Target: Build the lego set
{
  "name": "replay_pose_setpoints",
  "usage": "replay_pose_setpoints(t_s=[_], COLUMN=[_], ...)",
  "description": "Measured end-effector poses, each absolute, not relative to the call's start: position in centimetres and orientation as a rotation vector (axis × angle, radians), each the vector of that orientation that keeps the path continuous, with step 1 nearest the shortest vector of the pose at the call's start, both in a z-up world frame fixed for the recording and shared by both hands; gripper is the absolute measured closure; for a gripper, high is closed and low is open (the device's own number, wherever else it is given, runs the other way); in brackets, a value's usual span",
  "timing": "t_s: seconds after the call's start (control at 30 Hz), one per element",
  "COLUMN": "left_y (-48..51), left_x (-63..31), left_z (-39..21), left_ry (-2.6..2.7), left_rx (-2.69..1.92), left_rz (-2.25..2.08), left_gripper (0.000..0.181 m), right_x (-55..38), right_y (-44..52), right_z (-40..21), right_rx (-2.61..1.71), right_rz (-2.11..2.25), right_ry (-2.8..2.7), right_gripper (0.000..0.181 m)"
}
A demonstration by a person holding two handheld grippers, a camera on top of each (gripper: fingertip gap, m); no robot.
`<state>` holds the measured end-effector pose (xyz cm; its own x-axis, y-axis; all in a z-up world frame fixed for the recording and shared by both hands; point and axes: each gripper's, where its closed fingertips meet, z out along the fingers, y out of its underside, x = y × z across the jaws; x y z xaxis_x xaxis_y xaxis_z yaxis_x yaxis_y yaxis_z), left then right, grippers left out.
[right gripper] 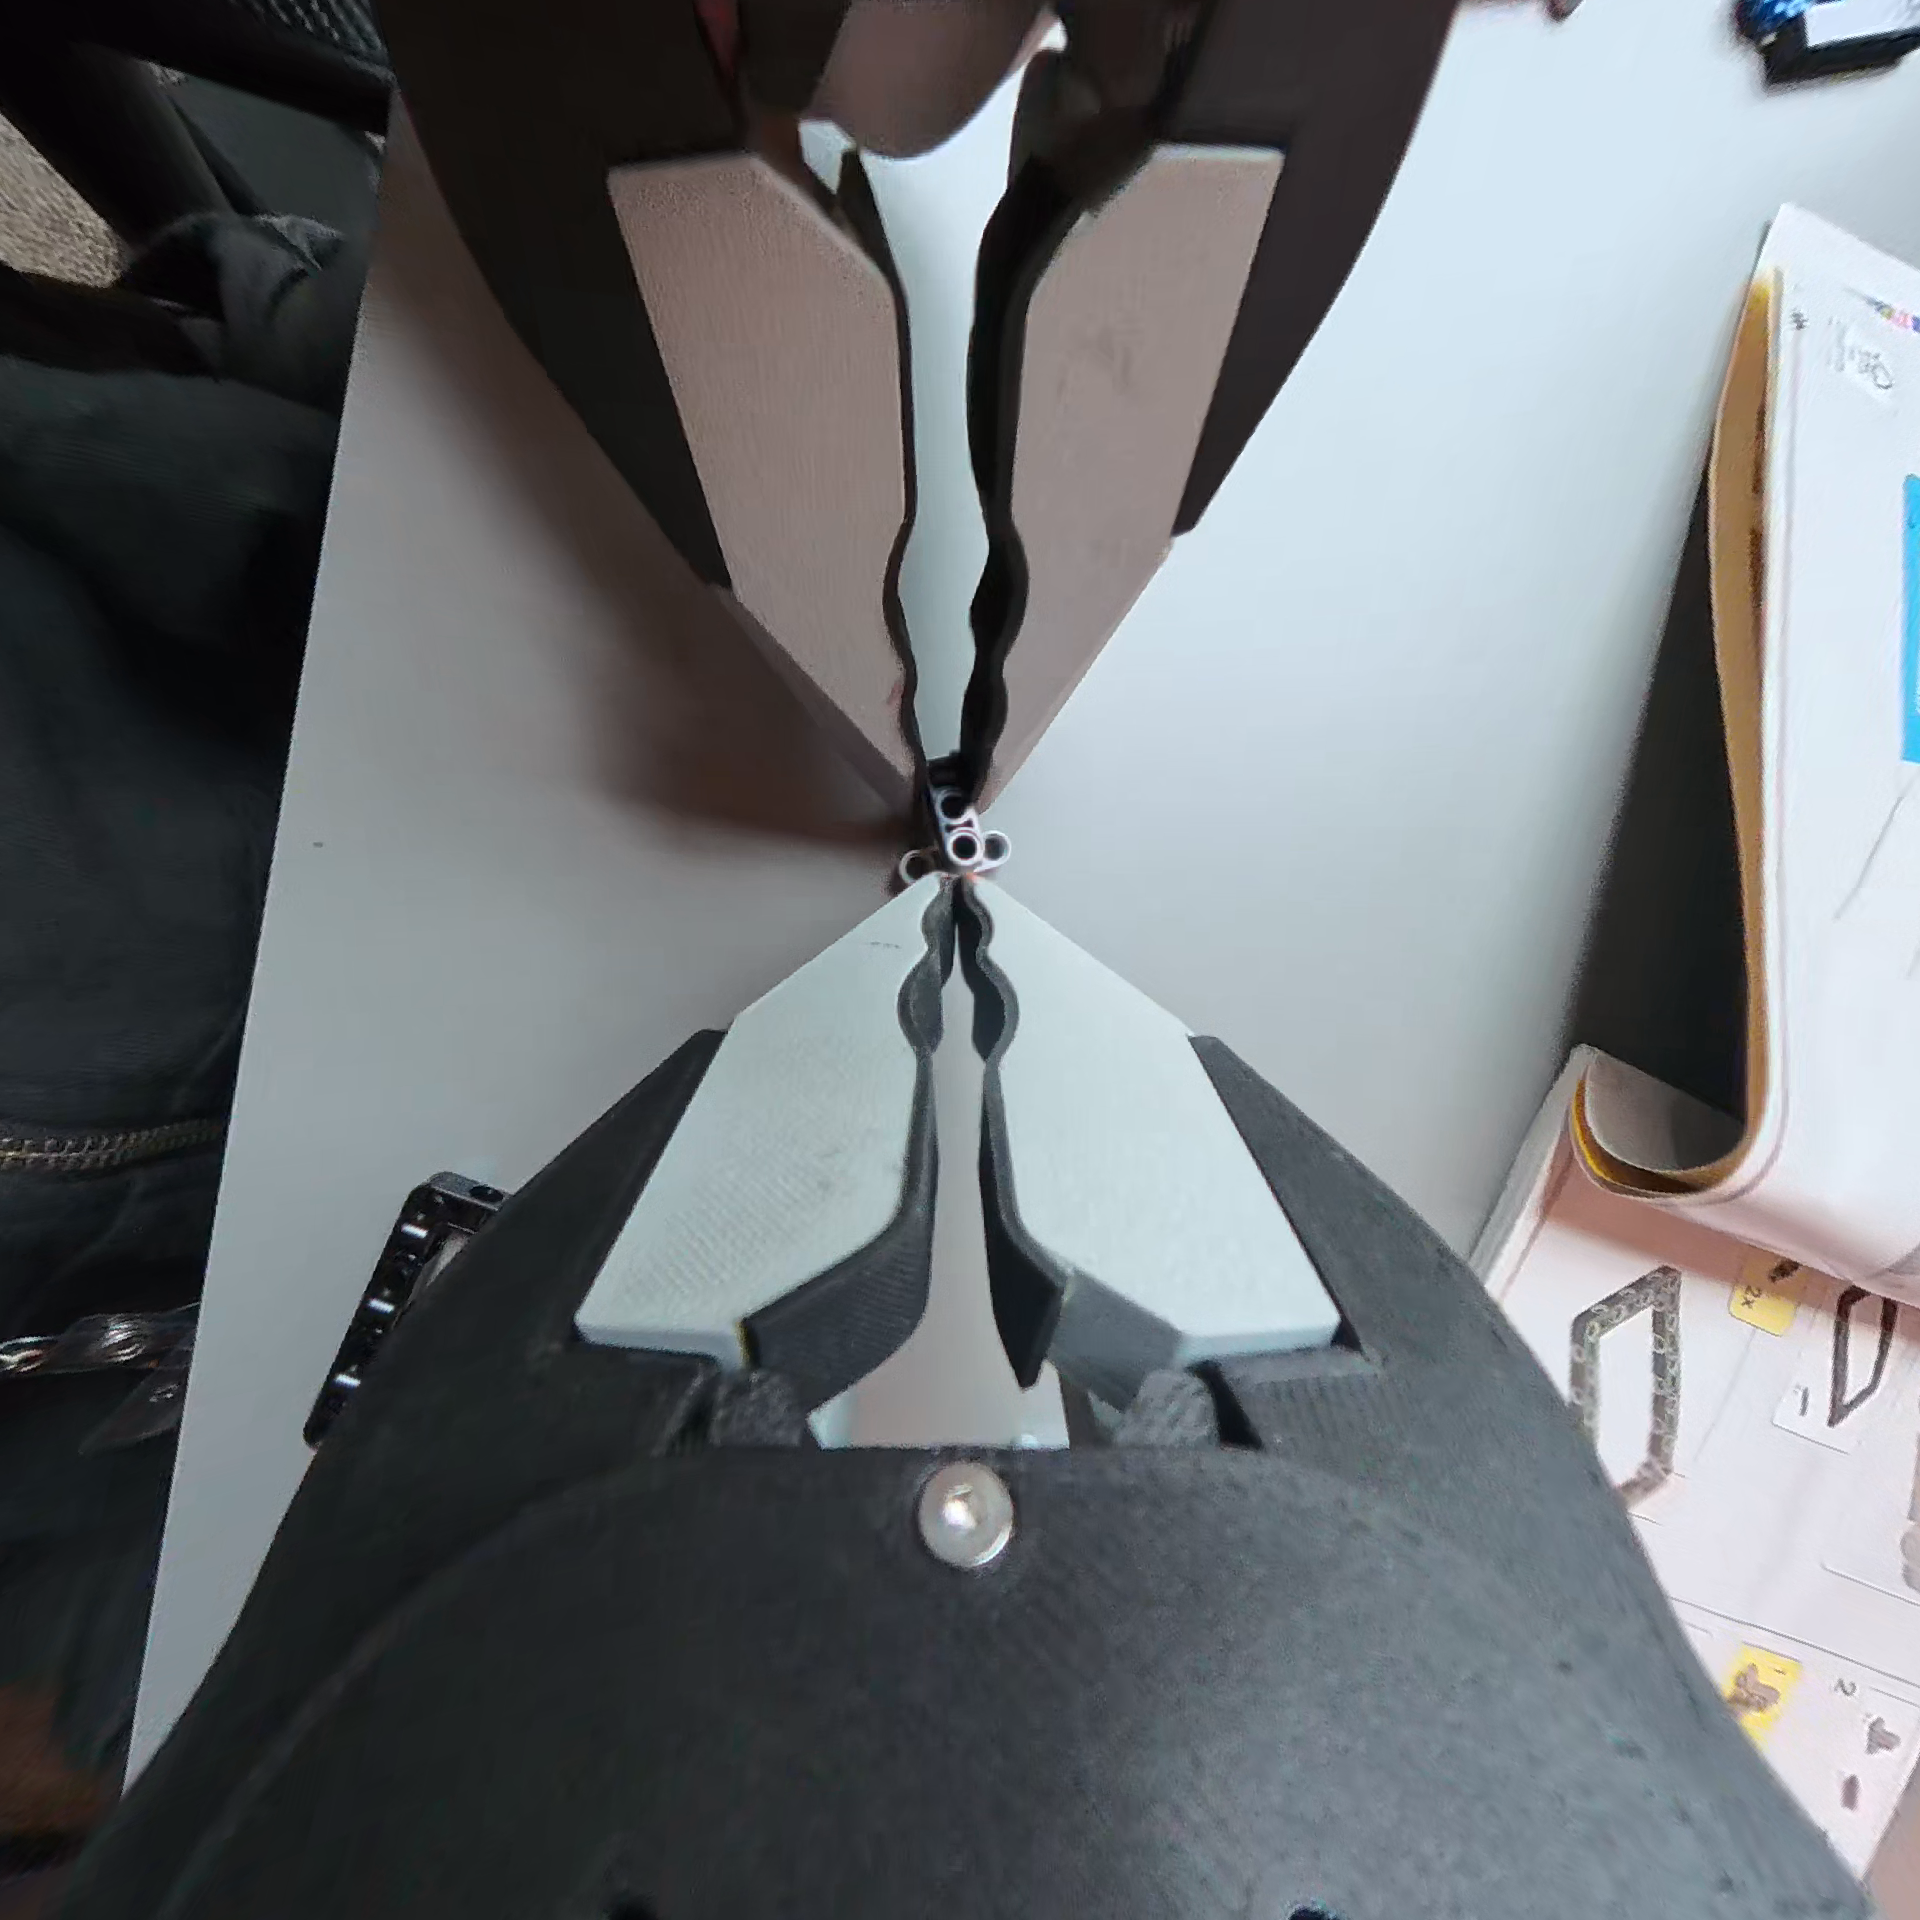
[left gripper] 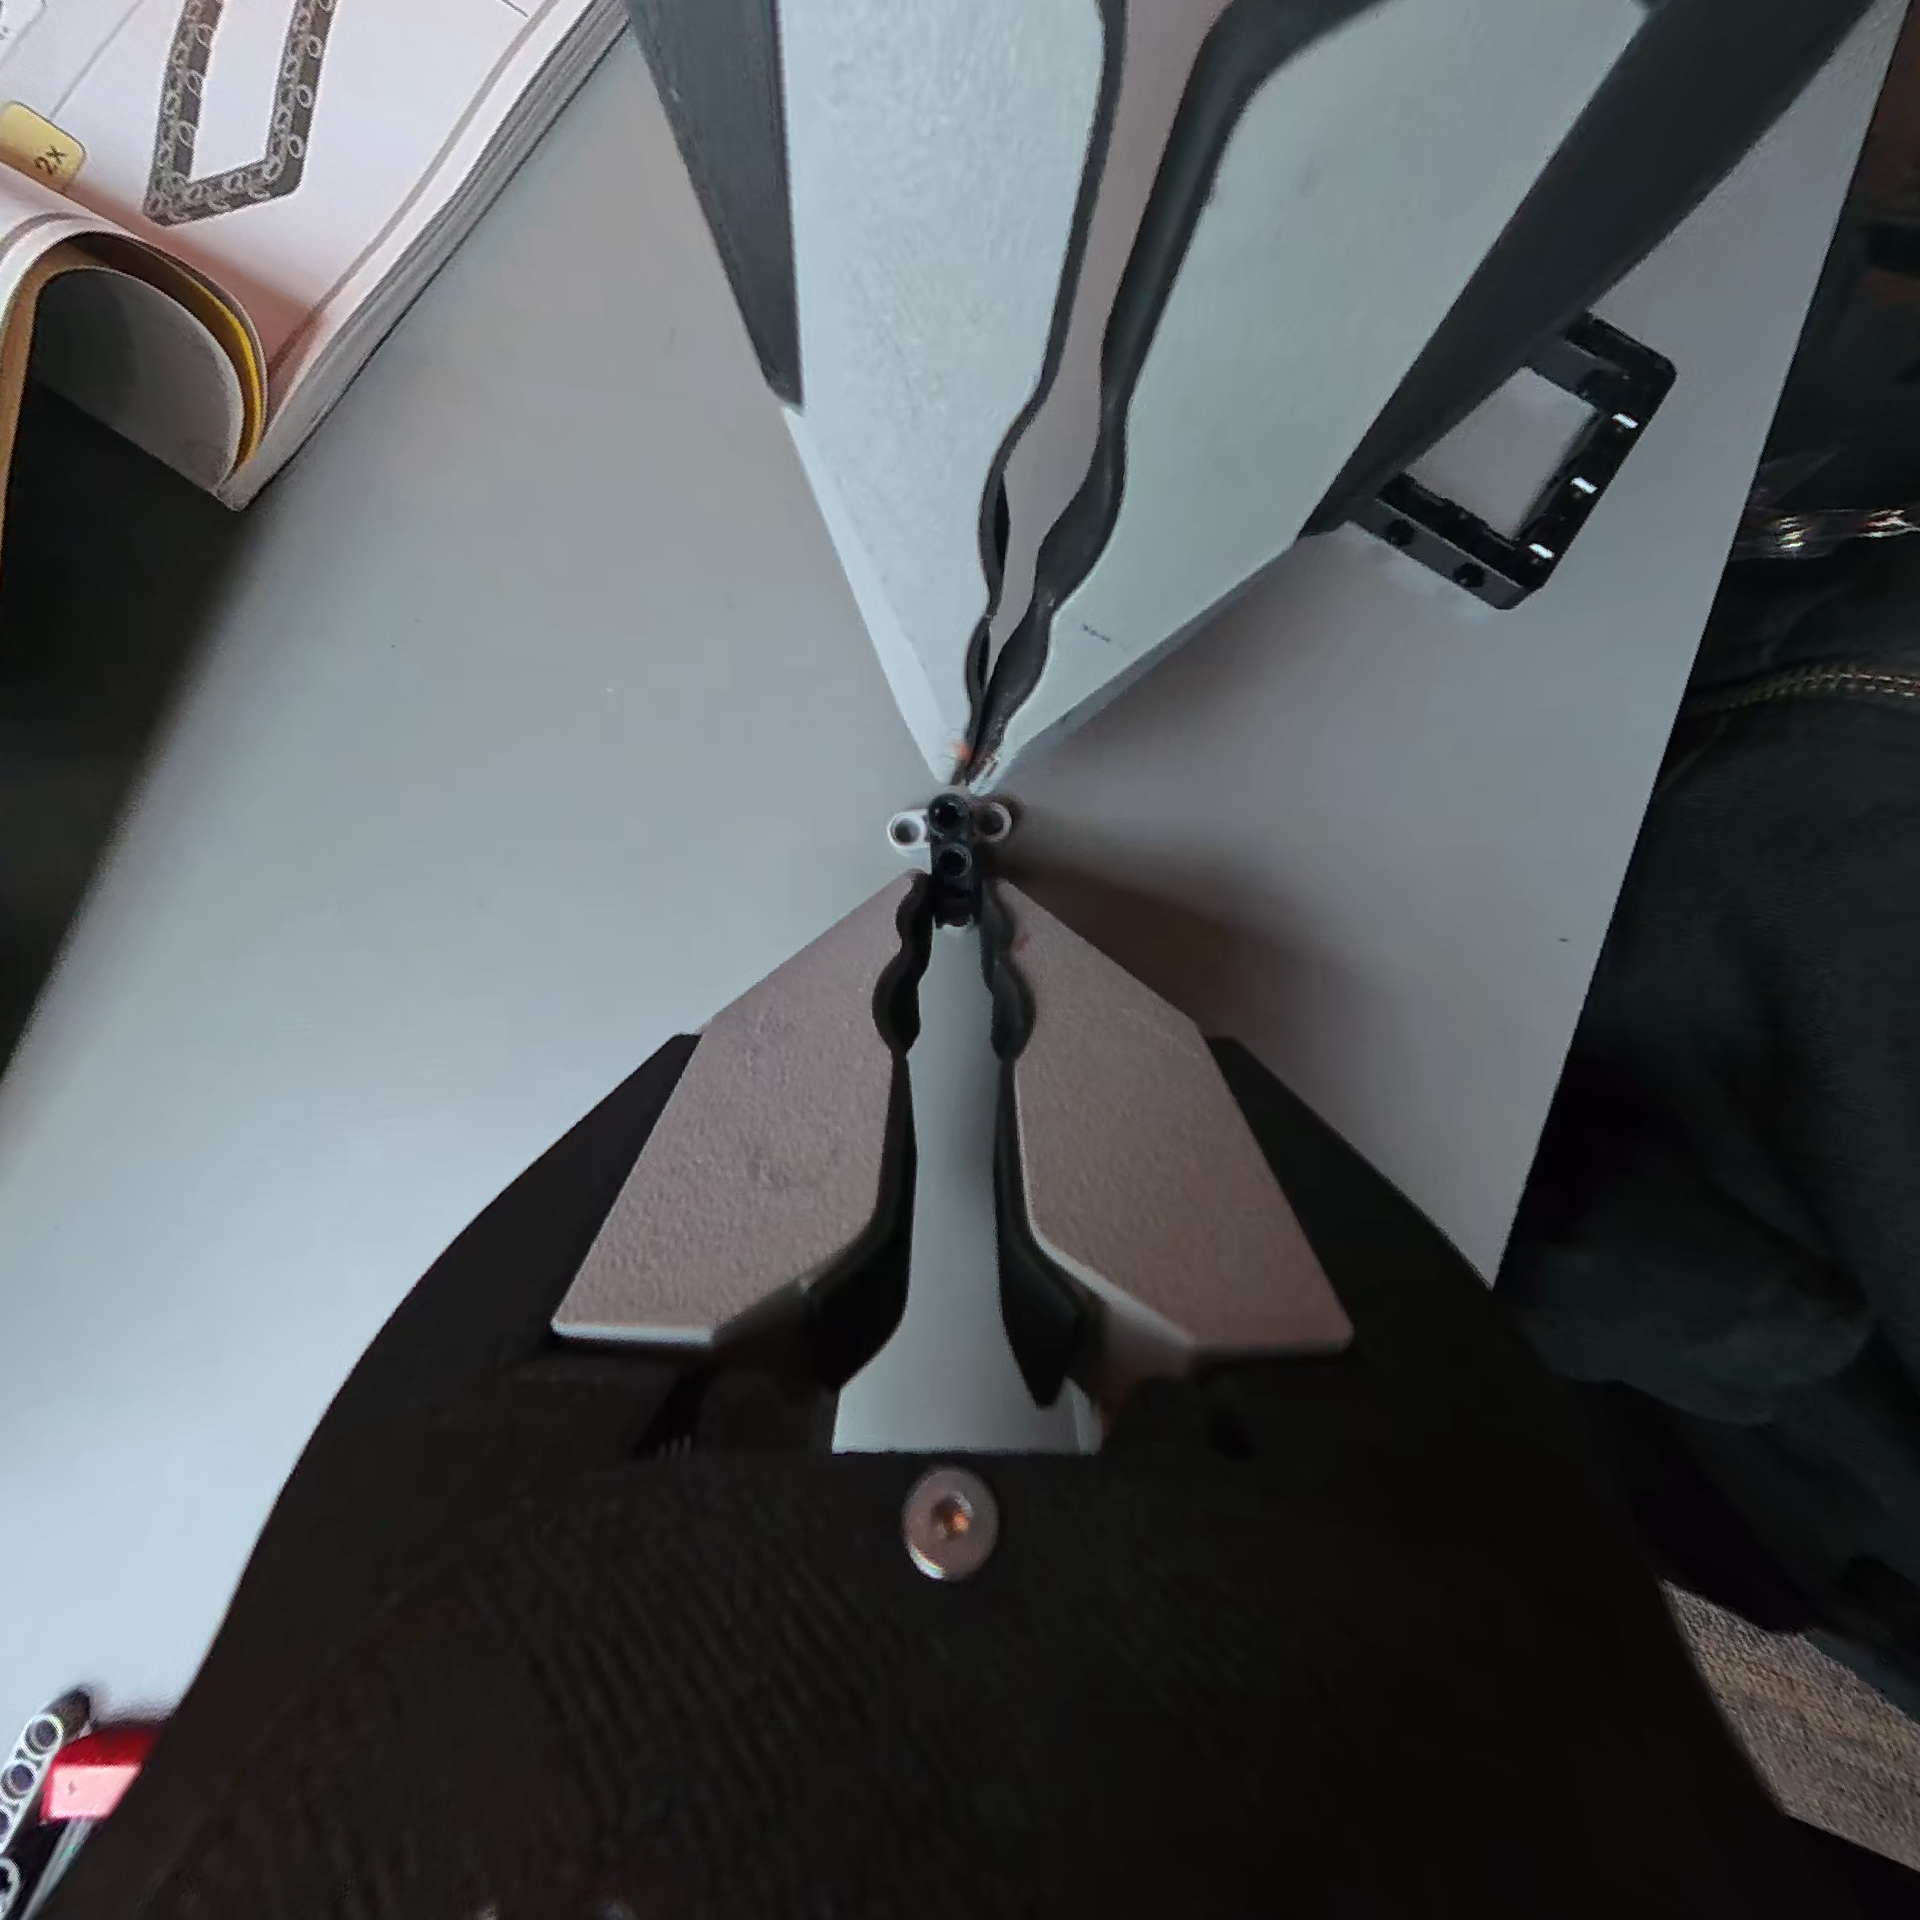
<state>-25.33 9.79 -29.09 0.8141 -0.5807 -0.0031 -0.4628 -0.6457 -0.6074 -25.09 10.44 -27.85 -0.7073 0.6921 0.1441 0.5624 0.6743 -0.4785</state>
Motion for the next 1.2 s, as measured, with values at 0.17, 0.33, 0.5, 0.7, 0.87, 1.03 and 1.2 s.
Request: replay_pose_setpoints(t_s=[0.17, 0.33, 0.5, 0.7, 0.87, 1.03, 1.2], left_y=[9.6, 9.6, 9.9, 10.0, 9.9, 9.9, 9.8], left_x=[-25.4, -25.5, -25.0, -25.2, -25.0, -24.8, -24.9], left_z=[-29.3, -29.0, -28.3, -28.4, -28.5, -28.5, -28.5], left_ry=[0.755, 0.731, 0.723, 0.719, 0.727, 0.74, 0.758], left_rx=[-2.387, -2.382, -2.327, -2.336, -2.337, -2.344, -2.353], left_rz=[-0.267, -0.278, -0.31, -0.307, -0.323, -0.336, -0.319], left_gripper=[0.173, 0.173, 0.176, 0.176, 0.176, 0.175, 0.175], right_x=[-24.9, -25.5, -25.3, -25.6, -25.7, -25.6, -25.4], right_y=[10.5, 10.0, 10.2, 10.1, 9.7, 9.7, 9.9], right_z=[-28.4, -26.7, -27.9, -27.4, -27.2, -27.5, -27.1], right_rx=[-0.969, -0.983, -0.949, -0.975, -0.938, -0.901, -0.955], right_rz=[0.535, 0.665, 0.581, 0.636, 0.67, 0.641, 0.703], right_ry=[-2.597, -2.56, -2.59, -2.56, -2.563, -2.588, -2.582], right_gripper=[0.181, 0.181, 0.181, 0.181, 0.181, 0.181, 0.181])
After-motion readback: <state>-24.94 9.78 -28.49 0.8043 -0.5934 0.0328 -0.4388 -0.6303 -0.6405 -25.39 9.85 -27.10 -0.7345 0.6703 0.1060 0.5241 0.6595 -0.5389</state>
